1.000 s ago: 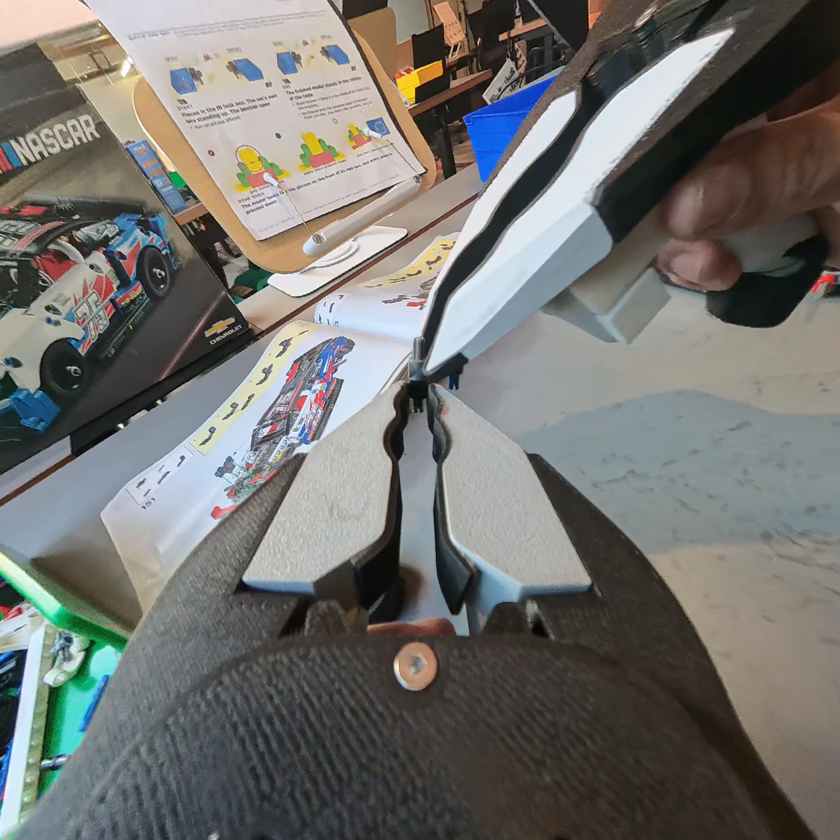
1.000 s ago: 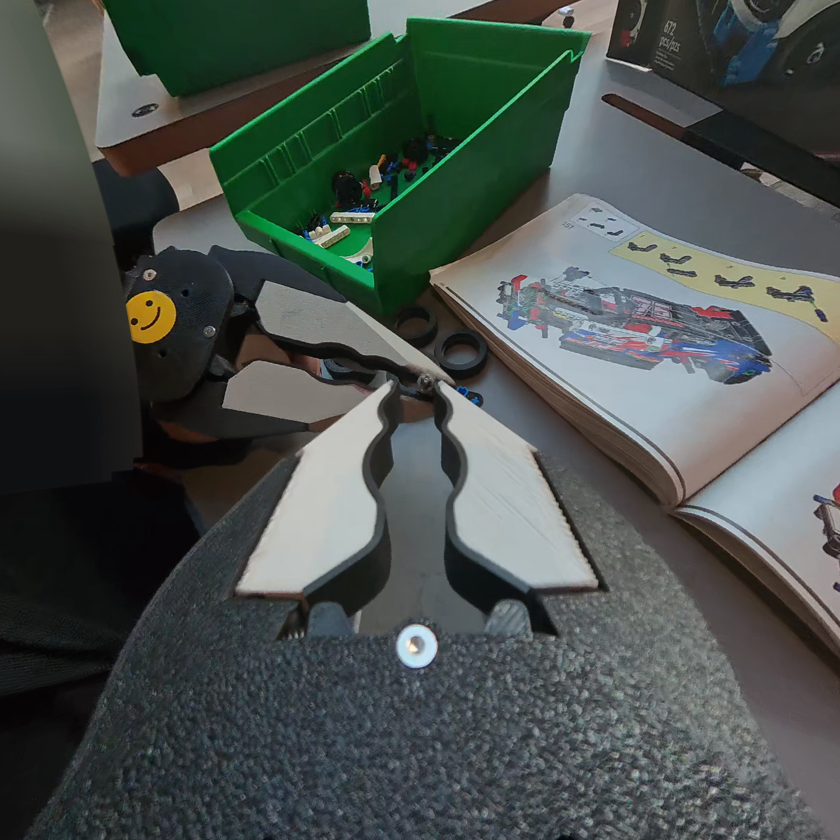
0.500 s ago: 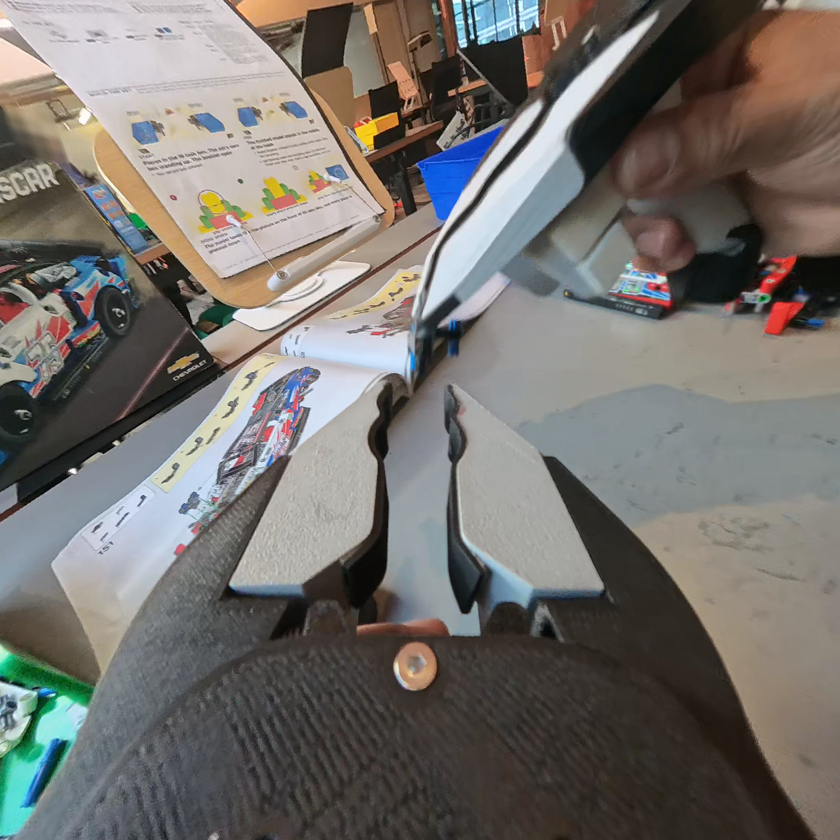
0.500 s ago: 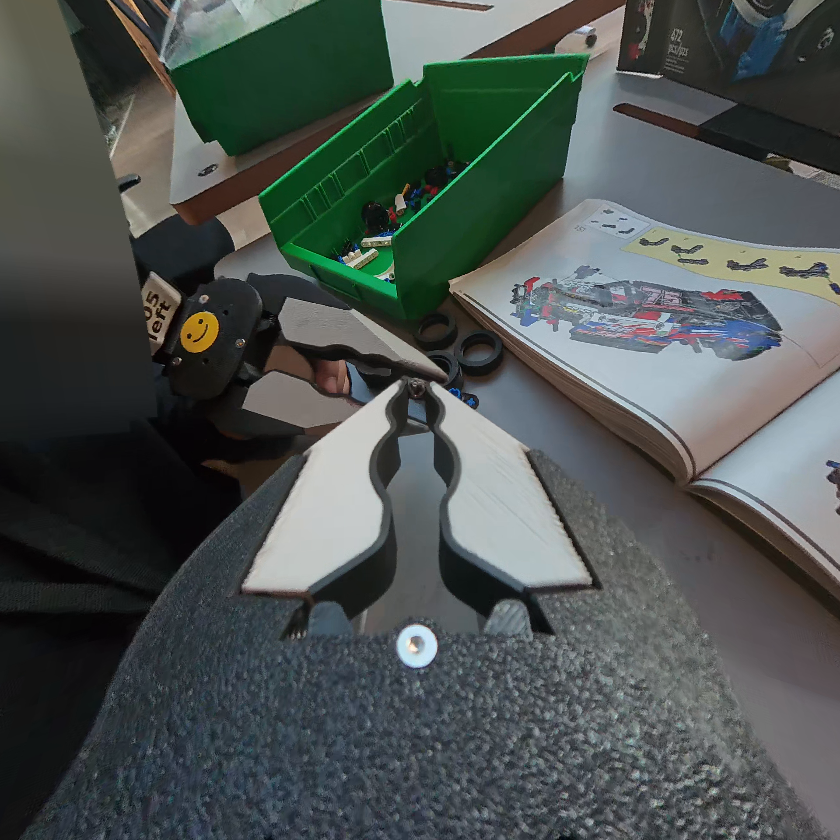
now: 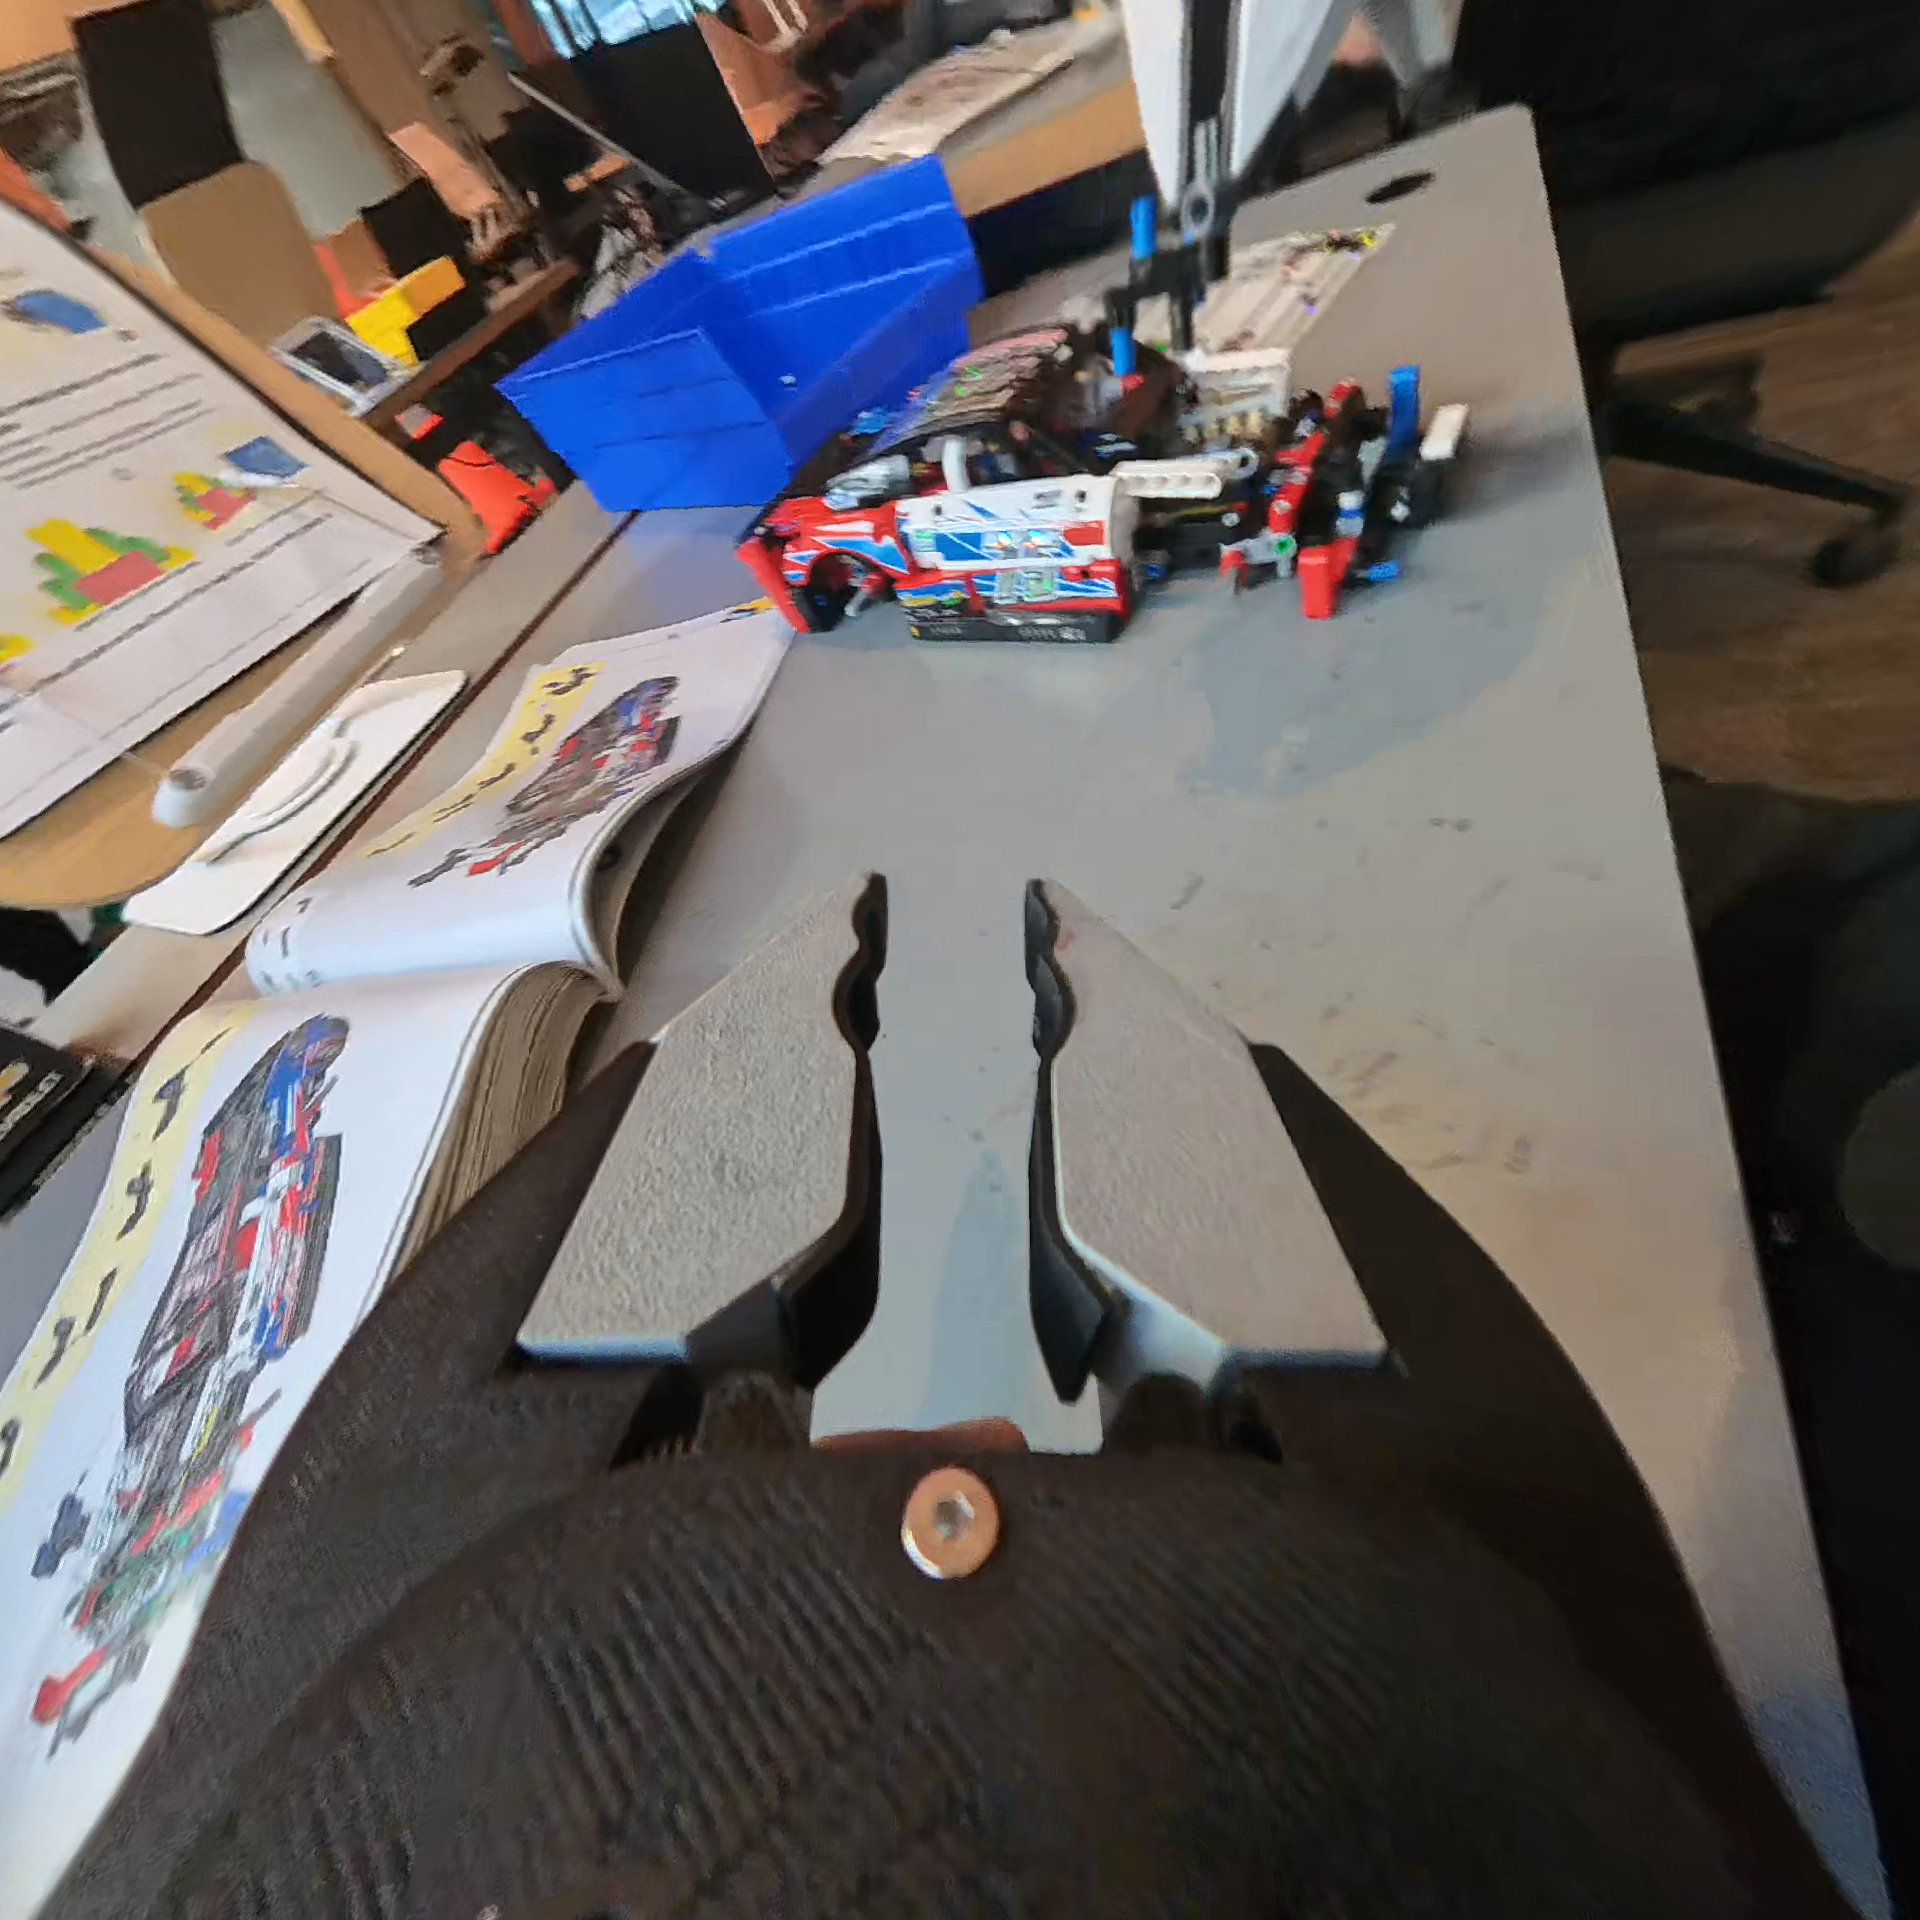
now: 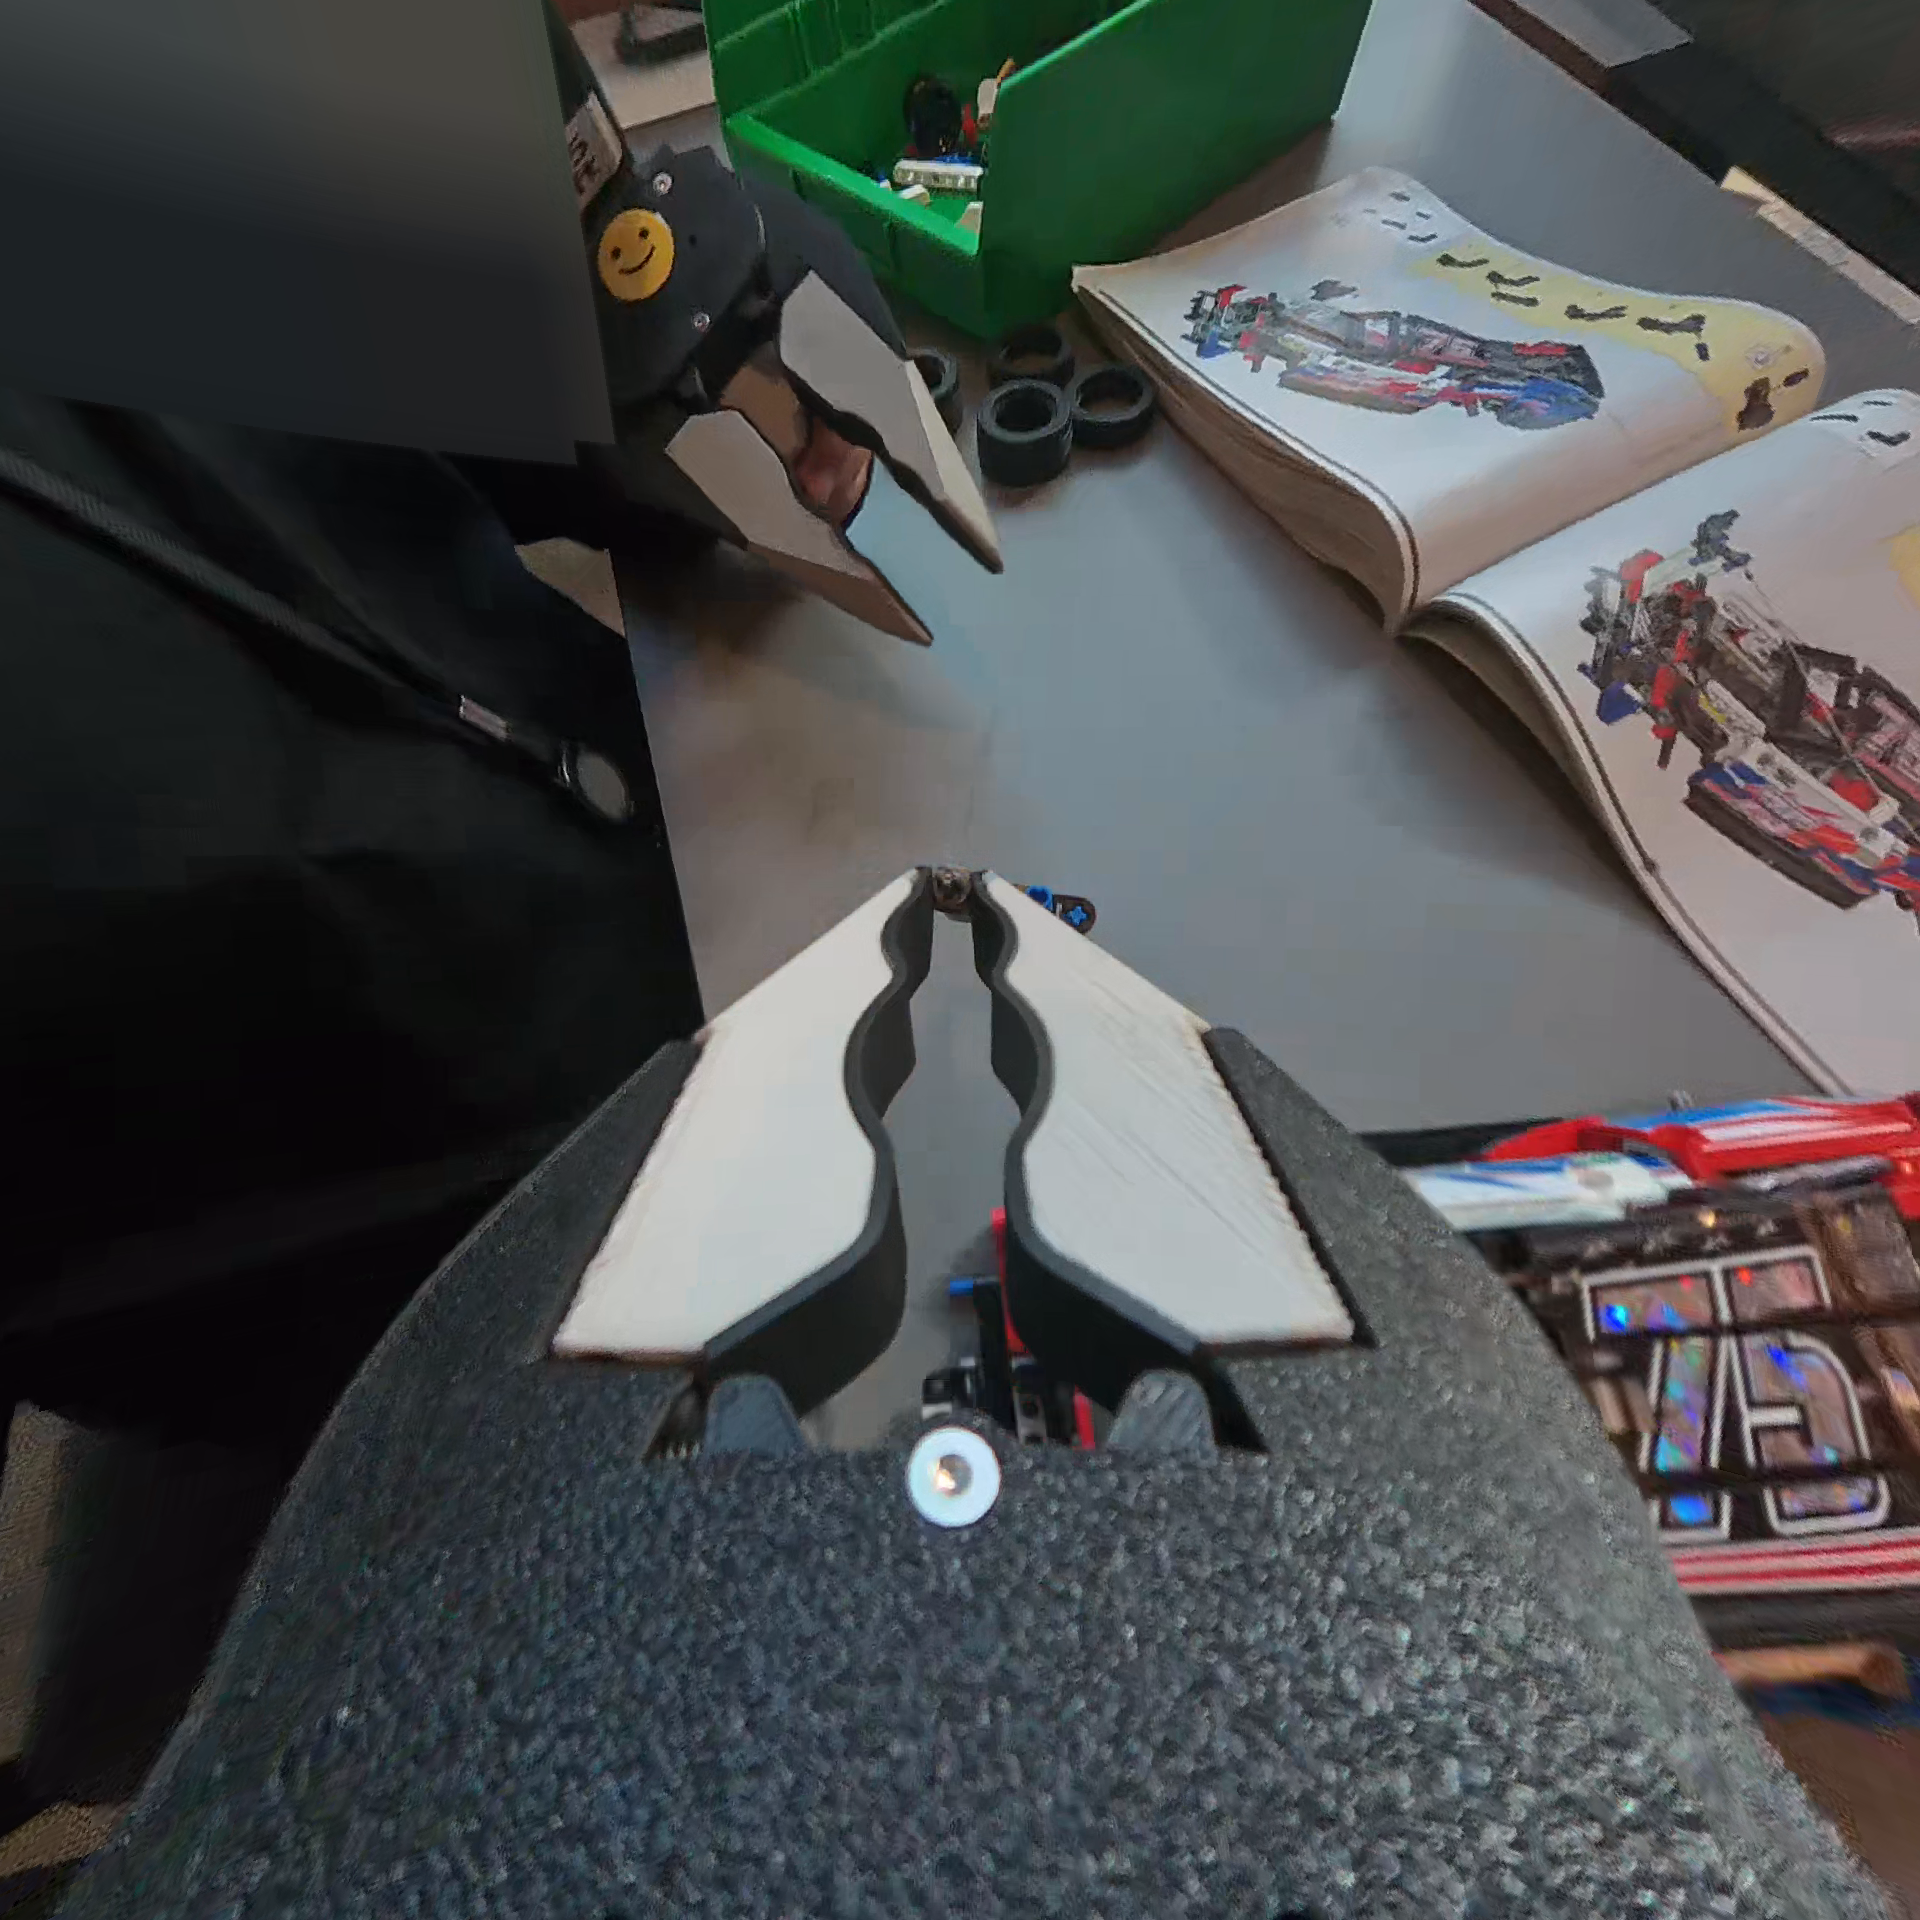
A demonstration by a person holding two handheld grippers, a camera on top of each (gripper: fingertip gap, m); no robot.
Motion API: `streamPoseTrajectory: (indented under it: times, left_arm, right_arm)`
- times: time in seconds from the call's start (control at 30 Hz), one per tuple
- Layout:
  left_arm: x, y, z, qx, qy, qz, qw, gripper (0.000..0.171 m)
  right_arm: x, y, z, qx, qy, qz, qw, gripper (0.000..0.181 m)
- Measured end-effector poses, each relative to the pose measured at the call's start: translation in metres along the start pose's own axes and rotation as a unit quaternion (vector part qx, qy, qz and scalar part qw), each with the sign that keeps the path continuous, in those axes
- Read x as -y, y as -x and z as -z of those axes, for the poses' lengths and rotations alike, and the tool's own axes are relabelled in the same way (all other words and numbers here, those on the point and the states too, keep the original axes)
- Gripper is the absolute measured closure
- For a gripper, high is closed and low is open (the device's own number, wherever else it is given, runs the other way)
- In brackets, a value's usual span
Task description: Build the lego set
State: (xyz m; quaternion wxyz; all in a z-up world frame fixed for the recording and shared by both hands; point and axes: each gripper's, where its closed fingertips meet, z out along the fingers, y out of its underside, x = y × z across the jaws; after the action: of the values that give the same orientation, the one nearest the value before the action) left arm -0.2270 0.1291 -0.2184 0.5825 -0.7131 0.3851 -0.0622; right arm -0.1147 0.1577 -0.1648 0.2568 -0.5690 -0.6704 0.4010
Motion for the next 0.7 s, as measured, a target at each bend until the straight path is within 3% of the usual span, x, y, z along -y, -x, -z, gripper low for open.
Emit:
streamPoseTrajectory:
  times: [0.17, 0.3, 0.4, 0.6, 0.7]
  left_arm:
    - [0.016, -0.034, -0.028, -0.063, 0.018, -0.054, 0.996, 0.146]
    - [0.036, -0.073, -0.055, -0.166, 0.011, -0.055, 0.984, 0.147]
    - [0.045, -0.088, -0.079, -0.208, 0.020, -0.045, 0.977, 0.145]
    - [0.043, -0.111, -0.116, -0.241, 0.051, -0.047, 0.968, 0.146]
    - [0.036, -0.117, -0.130, -0.241, 0.075, -0.050, 0.966, 0.146]
  right_arm:
    - [-0.035, 0.010, 0.023, -0.005, 0.019, 0.016, 1.000, 0.175]
    - [-0.062, 0.012, 0.027, -0.015, 0.056, 0.030, 0.998, 0.175]
    - [-0.076, 0.016, 0.026, -0.022, 0.087, 0.055, 0.994, 0.175]
    - [-0.103, 0.020, 0.026, -0.036, 0.136, 0.097, 0.985, 0.175]
    - [-0.104, 0.018, 0.039, -0.047, 0.130, 0.098, 0.986, 0.175]
